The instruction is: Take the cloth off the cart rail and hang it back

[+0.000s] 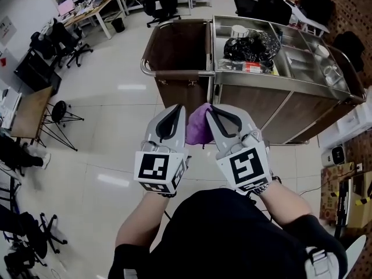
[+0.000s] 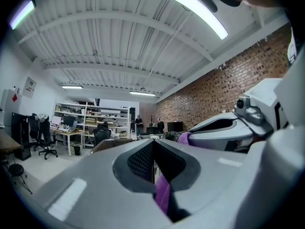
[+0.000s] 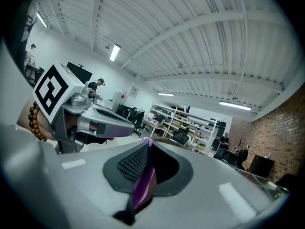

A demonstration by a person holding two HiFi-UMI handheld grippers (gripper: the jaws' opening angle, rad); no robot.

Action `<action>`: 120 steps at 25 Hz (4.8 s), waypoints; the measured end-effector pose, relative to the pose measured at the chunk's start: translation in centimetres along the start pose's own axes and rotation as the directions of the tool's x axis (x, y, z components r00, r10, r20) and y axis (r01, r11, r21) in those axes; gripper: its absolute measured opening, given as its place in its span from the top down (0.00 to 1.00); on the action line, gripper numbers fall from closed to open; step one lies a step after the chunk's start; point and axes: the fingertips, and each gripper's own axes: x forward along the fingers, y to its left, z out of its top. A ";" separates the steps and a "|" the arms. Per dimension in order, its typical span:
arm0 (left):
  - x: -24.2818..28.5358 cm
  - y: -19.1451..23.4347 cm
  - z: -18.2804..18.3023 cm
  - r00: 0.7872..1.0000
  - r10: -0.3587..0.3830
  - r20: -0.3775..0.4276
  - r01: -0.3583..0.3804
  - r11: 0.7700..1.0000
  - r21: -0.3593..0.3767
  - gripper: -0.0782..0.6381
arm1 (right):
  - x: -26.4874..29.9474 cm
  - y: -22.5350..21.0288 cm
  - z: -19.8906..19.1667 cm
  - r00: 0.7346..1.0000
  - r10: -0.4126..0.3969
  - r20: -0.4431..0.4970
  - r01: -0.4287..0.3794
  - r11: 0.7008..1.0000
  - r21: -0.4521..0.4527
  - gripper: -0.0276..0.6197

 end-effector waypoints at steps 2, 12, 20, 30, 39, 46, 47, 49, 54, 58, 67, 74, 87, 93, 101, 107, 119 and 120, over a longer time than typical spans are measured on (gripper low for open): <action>-0.1 0.1 0.1 1.000 -0.011 0.000 0.011 1.000 -0.003 0.89 | -0.2 0.2 -0.1 0.999 -0.015 -0.035 0.017 0.999 0.049 0.92; -1.1 1.5 0.4 0.996 -0.086 0.017 0.087 0.995 -0.040 0.89 | 0.4 1.3 0.8 0.995 -0.089 -0.051 0.090 0.996 0.026 0.92; 1.2 -0.3 0.2 0.986 -0.168 0.018 0.169 0.983 -0.066 0.90 | -1.0 -1.4 0.0 0.980 -0.172 -0.101 0.177 0.983 0.044 0.92; 5.6 -8.7 0.4 0.959 -0.284 0.010 0.284 0.958 -0.047 0.89 | -7.7 -8.1 -1.7 0.954 -0.290 -0.077 0.292 0.956 0.011 0.92; 10.5 -20.3 -0.4 0.928 -0.373 -0.007 0.373 0.928 -0.023 0.89 | -16.7 -15.4 -5.9 0.926 -0.367 -0.089 0.371 0.928 0.031 0.92; 14.4 -29.5 -1.2 0.899 -0.437 -0.030 0.436 0.900 -0.010 0.89 | -23.8 -21.1 -9.2 0.901 -0.423 -0.099 0.429 0.902 0.055 0.92; 14.9 -30.8 -1.5 0.895 -0.445 -0.032 0.445 0.896 -0.010 0.89 | -24.8 -21.8 -9.8 0.897 -0.430 -0.101 0.436 0.898 0.057 0.92; 15.8 -33.1 -1.9 0.887 -0.461 -0.034 0.461 0.887 -0.012 0.89 | -26.5 -23.1 -10.8 0.890 -0.444 -0.106 0.451 0.890 0.058 0.92; 18.0 -38.5 -3.0 0.862 -0.505 -0.039 0.505 0.863 -0.022 0.90 | -30.5 -26.2 -13.3 0.867 -0.482 -0.127 0.492 0.868 0.061 0.92; 19.1 -41.8 -3.2 0.844 -0.534 -0.035 0.534 0.845 -0.029 0.89 | -33.3 -28.0 -14.7 0.848 -0.510 -0.147 0.522 0.851 0.057 0.92; 21.5 -47.2 -4.2 0.787 -0.616 -0.036 0.615 0.787 -0.042 0.89 | -37.7 -31.3 -17.5 0.778 -0.587 -0.223 0.616 0.783 0.086 0.92; 25.0 -51.6 -5.0 0.731 -0.682 -0.017 0.680 0.731 -0.059 0.89 | -40.7 -34.5 -20.0 0.711 -0.633 -0.306 0.684 0.724 0.091 0.92; 37.3 -61.8 -4.3 0.604 -0.797 -0.002 0.796 0.603 -0.050 0.89 | -46.1 -47.6 -26.1 0.555 -0.695 -0.457 0.809 0.578 0.104 0.92; 42.0 -64.6 -4.7 0.550 -0.835 0.012 0.835 0.549 -0.020 0.89 | -46.9 -53.6 -27.6 0.524 -0.761 -0.383 0.831 0.555 0.033 0.92; 47.2 -67.7 -4.4 0.478 -0.878 -0.024 0.878 0.478 -0.028 0.89 | -48.0 -60.1 -29.5 0.457 -0.803 -0.383 0.871 0.491 0.009 0.92; 49.8 -68.5 -3.9 0.452 -0.891 0.032 0.892 0.452 -0.008 0.90 | -47.9 -62.5 -30.7 0.430 -0.807 -0.405 0.882 0.472 -0.005 0.92; 52.9 -72.1 -5.5 0.468 -0.883 0.031 0.884 0.468 -0.008 0.89 | -50.9 -66.7 -33.3 0.429 -0.824 -0.370 0.886 0.464 -0.008 0.92; 53.2 -72.5 -5.6 0.475 -0.879 0.033 0.880 0.475 -0.008 0.89 | -51.3 -66.8 -33.7 0.430 -0.816 -0.387 0.884 0.467 -0.003 0.92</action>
